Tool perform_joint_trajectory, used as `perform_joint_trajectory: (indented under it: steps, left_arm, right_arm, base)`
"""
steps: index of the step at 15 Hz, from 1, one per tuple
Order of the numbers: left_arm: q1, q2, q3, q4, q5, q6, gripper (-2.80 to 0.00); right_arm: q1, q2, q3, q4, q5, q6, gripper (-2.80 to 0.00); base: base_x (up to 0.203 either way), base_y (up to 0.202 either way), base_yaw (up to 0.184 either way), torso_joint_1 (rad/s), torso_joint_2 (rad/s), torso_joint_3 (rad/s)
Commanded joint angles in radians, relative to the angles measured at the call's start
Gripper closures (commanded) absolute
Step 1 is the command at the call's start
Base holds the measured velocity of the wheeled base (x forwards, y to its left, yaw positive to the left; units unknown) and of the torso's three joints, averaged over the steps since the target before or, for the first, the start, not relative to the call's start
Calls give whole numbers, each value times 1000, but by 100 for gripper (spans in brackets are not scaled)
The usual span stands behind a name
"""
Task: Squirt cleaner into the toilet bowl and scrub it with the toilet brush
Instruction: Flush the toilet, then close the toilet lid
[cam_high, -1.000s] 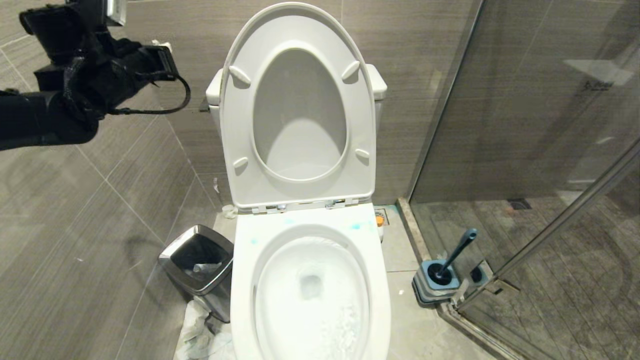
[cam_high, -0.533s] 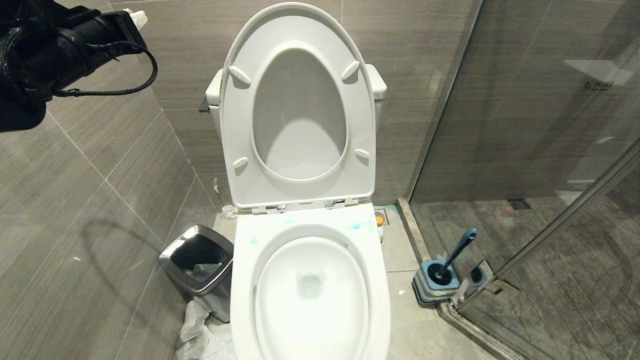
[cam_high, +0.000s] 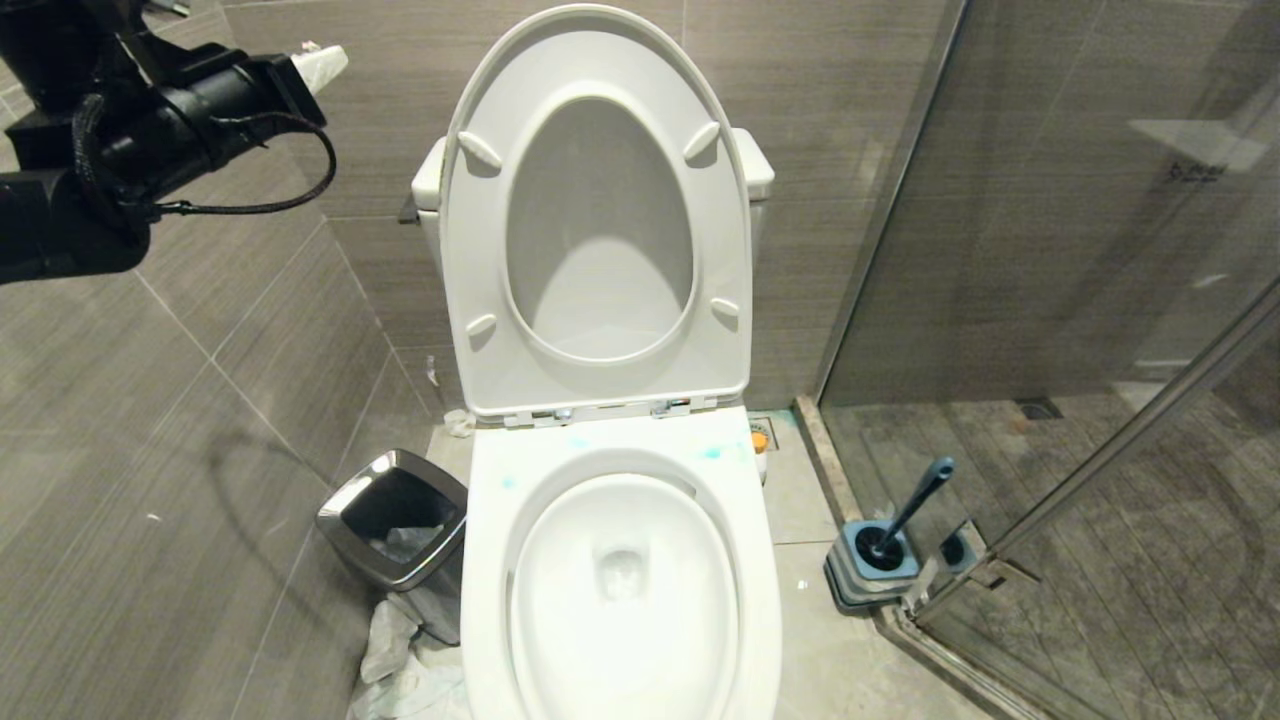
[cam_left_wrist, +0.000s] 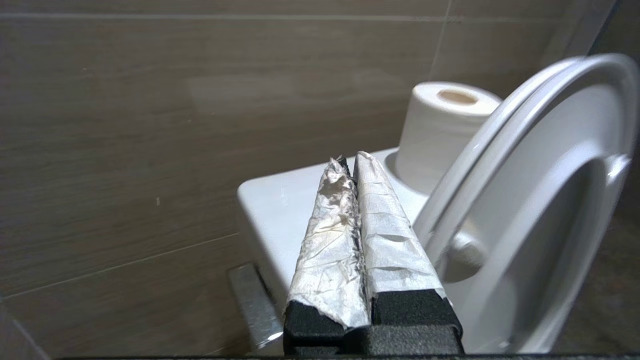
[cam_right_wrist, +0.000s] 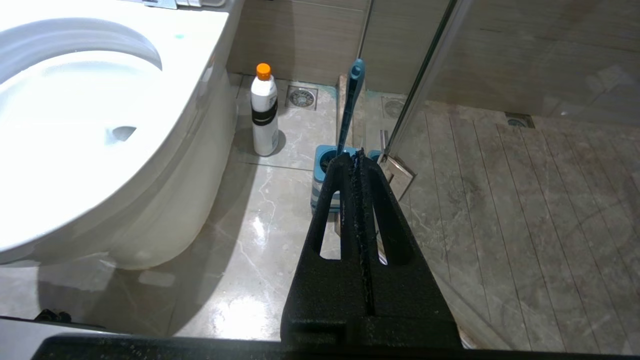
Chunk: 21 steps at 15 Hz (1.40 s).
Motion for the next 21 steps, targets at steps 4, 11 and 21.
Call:
perform_joint_trajectory:
  steps: [4,11,21]
  left_arm:
    - [-48,126,-6,-50,69,84,0]
    - [-100,177,-4,-127,110,87,0]
    - [-128,214,-3,-187,133,110,0]
  right_arm:
    - [1,2,0,0,1,-1,0]
    - [1,2,0,0,1,-1,0]
    - [1,2,0,0,1,-1,0]
  base:
    - [0,0,0,0,0,0]
    - [0,0,0,0,0,0]
    - [0,0,0,0,0,0]
